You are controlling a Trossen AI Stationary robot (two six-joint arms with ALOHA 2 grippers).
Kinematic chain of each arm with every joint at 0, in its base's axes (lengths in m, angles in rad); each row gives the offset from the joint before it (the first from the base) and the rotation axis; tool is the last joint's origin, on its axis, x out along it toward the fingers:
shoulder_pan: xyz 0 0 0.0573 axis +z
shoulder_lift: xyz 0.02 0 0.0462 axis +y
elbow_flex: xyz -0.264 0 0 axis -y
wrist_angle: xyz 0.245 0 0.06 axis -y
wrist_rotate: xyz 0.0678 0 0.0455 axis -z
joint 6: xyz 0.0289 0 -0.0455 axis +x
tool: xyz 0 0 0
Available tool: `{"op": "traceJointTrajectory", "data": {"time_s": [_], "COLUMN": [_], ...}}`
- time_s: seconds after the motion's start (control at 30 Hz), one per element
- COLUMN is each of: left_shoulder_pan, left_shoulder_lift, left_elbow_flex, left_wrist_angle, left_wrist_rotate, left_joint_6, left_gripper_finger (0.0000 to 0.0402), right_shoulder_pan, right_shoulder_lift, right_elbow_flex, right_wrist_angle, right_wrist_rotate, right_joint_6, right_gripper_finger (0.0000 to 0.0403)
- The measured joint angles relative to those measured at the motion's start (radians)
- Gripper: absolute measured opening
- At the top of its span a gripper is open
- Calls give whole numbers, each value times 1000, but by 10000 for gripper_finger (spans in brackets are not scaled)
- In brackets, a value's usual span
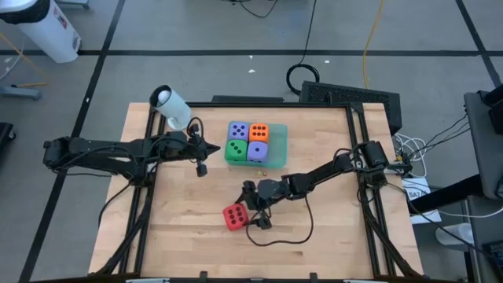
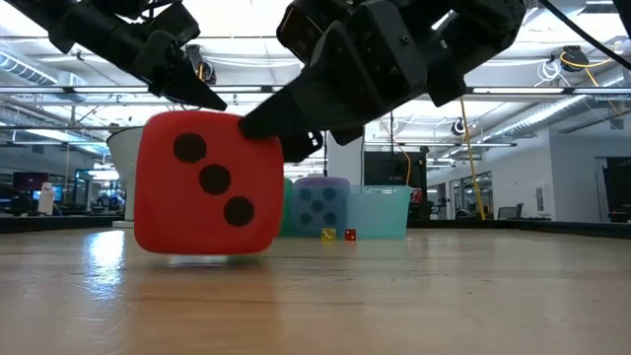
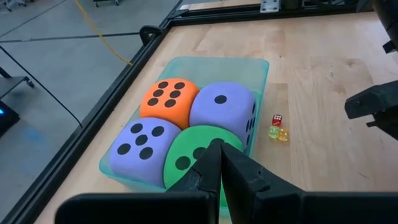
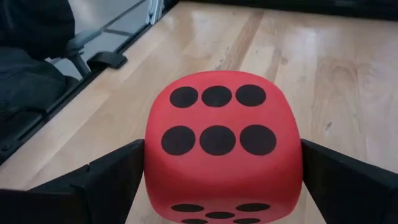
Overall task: Pick & Place Dice
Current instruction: Put the large red dice into the blue bin
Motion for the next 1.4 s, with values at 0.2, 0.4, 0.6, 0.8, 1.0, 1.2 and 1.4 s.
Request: {"op": "traceJointTrajectory", "data": {"time_s": [0.2, 0.4, 0.6, 0.8, 1.0, 1.2, 1.4], "left_shoulder_pan": [0, 0, -1, -1, -1, -1, -1], "left_shoulder_lift": [0, 0, 0, -12, -11, -11, -11], "left_elbow_flex": [0, 0, 0, 0, 0, 0, 0], "left_wrist_angle": [-5, -19, -58, -55, -59, -56, -63], "left_wrist_rotate": [-1, 0, -8, -87, -110, -113, -114], "left_joint_6": [12, 0, -21, -33, -24, 2, 47], "left_gripper_finger": [24, 24, 24, 24, 24, 24, 24], "right_shoulder_pan": [0, -8, -37, -67, -72, -58, -51], "right_shoulder_lift": [0, -4, -42, -147, -266, -388, -475], "right_elbow_flex": [0, 0, -1, 0, -1, -1, -1], "right_wrist_angle": [55, 103, 59, -37, -132, -293, -330], "right_wrist_rotate": [-50, -88, -144, -159, -142, -12, 106], "right_joint_6": [1, 3, 36, 25, 1, -4, 10], "right_gripper_finger": [393, 393, 393, 393, 393, 393, 393]}}
